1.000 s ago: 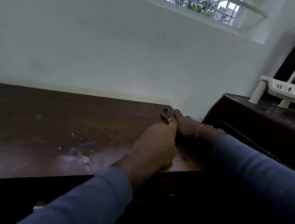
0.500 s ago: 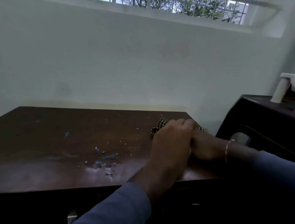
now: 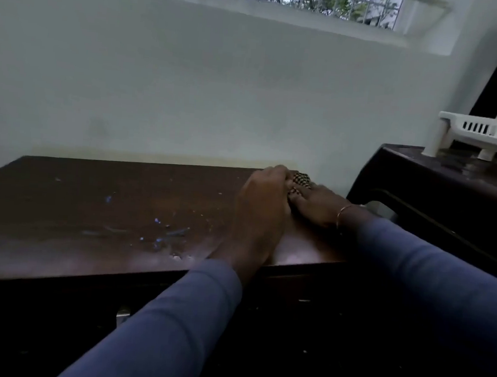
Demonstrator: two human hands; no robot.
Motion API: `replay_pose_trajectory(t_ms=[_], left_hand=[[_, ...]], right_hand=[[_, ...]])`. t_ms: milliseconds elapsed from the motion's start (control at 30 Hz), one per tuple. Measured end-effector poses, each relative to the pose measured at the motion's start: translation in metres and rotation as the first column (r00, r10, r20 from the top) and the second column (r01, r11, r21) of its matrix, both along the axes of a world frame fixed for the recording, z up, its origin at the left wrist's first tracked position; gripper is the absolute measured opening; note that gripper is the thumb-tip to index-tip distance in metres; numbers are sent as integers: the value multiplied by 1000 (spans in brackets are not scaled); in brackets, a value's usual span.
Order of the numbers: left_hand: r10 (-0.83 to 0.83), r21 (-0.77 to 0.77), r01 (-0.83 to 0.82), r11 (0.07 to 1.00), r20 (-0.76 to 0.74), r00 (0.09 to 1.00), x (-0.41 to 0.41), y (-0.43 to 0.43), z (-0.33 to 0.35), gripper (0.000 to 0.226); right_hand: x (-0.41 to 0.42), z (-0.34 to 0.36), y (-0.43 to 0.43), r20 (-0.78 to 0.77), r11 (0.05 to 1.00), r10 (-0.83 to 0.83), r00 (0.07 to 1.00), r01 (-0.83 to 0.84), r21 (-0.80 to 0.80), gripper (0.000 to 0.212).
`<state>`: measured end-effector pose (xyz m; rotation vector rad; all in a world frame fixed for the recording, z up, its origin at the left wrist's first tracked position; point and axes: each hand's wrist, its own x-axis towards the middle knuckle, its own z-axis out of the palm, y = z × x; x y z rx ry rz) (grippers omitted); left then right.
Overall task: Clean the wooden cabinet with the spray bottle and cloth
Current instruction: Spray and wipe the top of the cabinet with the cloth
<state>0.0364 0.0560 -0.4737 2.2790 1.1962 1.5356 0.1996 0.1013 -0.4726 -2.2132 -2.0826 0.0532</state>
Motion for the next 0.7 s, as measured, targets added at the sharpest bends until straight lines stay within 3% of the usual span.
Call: replay_pose_trajectory(t_ms=[67,167,200,333,433,500,600,667,700], left_hand=[[1,17,-2,1000,24,1000,-2,4,0,15],[-27,30,27,999,5,1000,1,1,-3,23],[-36,40,36,999,0,999,1,0,-2,27],[-48,59,51,997,-52,997,0,-2,-3,37],[-70,69,74,995,-61,996,1,-1,-4,37],[-74,91,79,993,-58,996,2,2,-5,37],[-101,74,107,991,-86,991,1,0,-5,38],[-102,51,107,993,-81,991,-4,-6,-1,38],[-70,19,71,997,-68,995,-9,-7,1,41]], right_hand=[[-18,4,-30,-27,987,159,987,-158,35,70],[-23,-8,-80,-73,916,401,913,-398,48,68],[-15,-9,-79,-53,919,392,918,-390,56,70],[2,-8,-46,-17,998,-8,1000,9,60,61],[-27,-13,-73,-25,963,236,971,-230,142,55],[-33,-4,-85,-106,929,370,923,-363,76,50],[-23,13,-55,-1,976,217,976,-217,12,61],[-29,18,-31,9,993,116,993,-115,-22,50],[-38,15,-26,-13,987,160,987,-160,-7,45]])
